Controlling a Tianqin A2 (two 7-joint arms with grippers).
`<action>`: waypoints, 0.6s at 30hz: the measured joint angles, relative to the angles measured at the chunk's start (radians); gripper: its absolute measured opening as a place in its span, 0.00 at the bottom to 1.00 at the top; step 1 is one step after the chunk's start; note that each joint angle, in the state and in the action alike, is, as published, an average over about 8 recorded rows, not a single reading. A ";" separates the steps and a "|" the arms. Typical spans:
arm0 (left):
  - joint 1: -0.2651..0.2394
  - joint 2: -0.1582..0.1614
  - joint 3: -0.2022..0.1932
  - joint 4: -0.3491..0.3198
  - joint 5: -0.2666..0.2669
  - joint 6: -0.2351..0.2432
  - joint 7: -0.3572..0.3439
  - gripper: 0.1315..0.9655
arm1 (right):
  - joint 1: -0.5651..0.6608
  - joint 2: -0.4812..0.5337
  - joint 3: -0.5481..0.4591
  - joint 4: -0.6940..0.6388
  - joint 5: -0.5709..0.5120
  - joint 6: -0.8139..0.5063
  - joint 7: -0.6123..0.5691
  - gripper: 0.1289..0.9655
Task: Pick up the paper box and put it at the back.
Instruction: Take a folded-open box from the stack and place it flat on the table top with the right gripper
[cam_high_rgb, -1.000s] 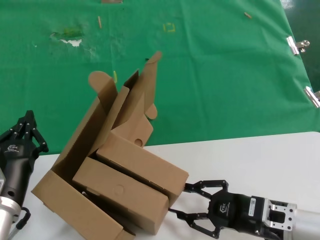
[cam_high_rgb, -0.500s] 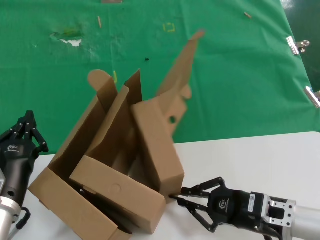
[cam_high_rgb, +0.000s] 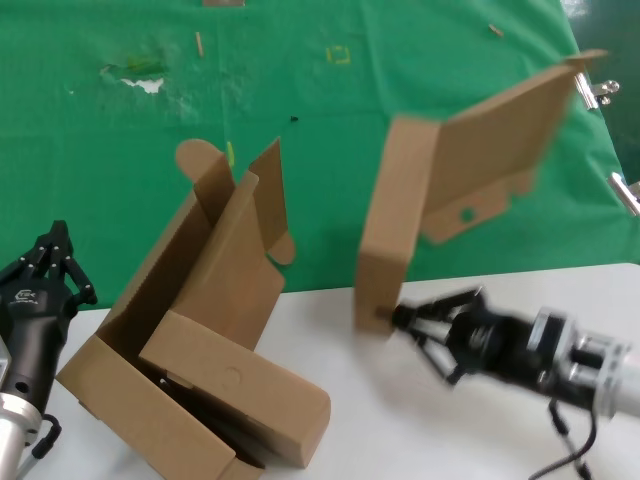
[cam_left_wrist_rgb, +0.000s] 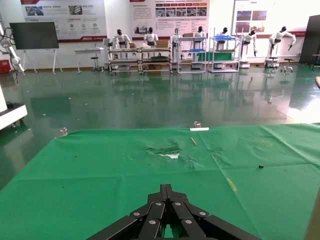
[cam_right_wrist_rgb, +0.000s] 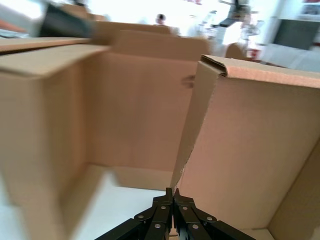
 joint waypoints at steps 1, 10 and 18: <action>0.000 0.000 0.000 0.000 0.000 0.000 0.000 0.01 | 0.009 0.008 0.005 0.003 -0.003 0.012 0.016 0.01; 0.000 0.000 0.000 0.000 0.000 0.000 0.000 0.01 | 0.132 0.114 -0.011 0.004 -0.159 0.159 0.188 0.01; 0.000 0.000 0.000 0.000 0.000 0.000 0.000 0.01 | 0.313 0.194 -0.185 -0.059 -0.494 0.268 0.438 0.01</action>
